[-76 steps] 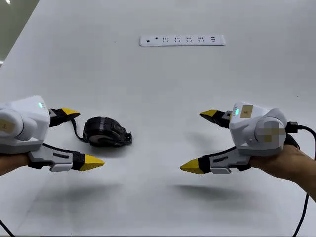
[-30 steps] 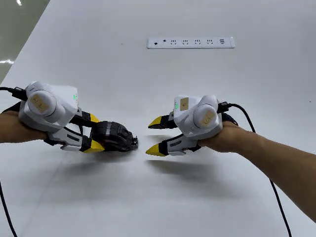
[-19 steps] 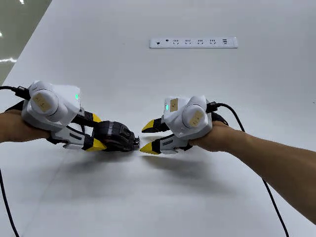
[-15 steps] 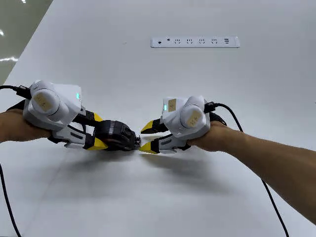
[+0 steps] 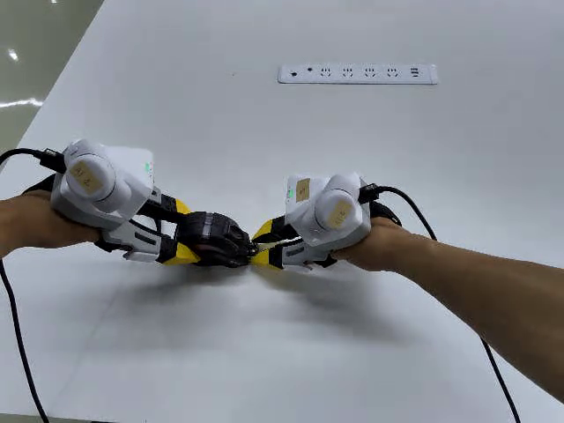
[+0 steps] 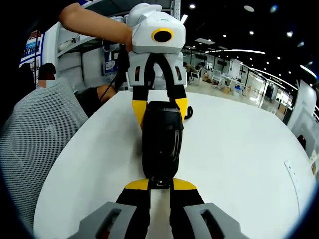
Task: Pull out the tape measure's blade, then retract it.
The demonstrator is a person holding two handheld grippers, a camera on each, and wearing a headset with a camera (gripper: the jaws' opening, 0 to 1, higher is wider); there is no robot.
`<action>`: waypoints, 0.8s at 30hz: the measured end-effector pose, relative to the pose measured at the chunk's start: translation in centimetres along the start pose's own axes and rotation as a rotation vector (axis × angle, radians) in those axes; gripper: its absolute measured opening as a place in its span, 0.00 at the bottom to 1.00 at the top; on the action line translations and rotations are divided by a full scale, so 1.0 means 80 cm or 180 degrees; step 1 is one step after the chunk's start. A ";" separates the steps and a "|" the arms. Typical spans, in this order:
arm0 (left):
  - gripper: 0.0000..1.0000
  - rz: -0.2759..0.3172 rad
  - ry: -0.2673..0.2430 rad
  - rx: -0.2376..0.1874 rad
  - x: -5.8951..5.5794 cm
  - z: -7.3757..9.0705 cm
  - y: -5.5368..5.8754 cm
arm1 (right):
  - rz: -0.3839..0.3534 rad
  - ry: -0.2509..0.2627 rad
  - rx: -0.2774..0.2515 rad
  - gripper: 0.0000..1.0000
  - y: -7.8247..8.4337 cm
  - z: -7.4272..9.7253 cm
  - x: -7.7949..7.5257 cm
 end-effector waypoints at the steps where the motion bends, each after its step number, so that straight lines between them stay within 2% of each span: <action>1: 0.25 0.0005 0.0002 -0.0002 0.000 0.000 0.000 | 0.0009 -0.0001 -0.0002 0.10 0.000 0.000 0.000; 15: 0.25 0.0019 0.0018 -0.0006 0.001 0.000 0.000 | 0.0066 0.0003 0.0045 0.08 -0.001 0.002 -0.001; 24: 0.25 0.0048 0.0017 -0.0011 0.002 0.000 0.001 | 0.0085 0.0006 0.0071 0.08 0.005 0.010 -0.004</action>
Point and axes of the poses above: the centre of the closed fingertips' face, and the gripper's own axes: z roughly backward along the fingers, x roughly to its left, y roughly out of its underside, the point moved 9 cm from there along z, roughly backward along the fingers, and after that the axes turned 5 degrees about x, right-handed, at the moved point
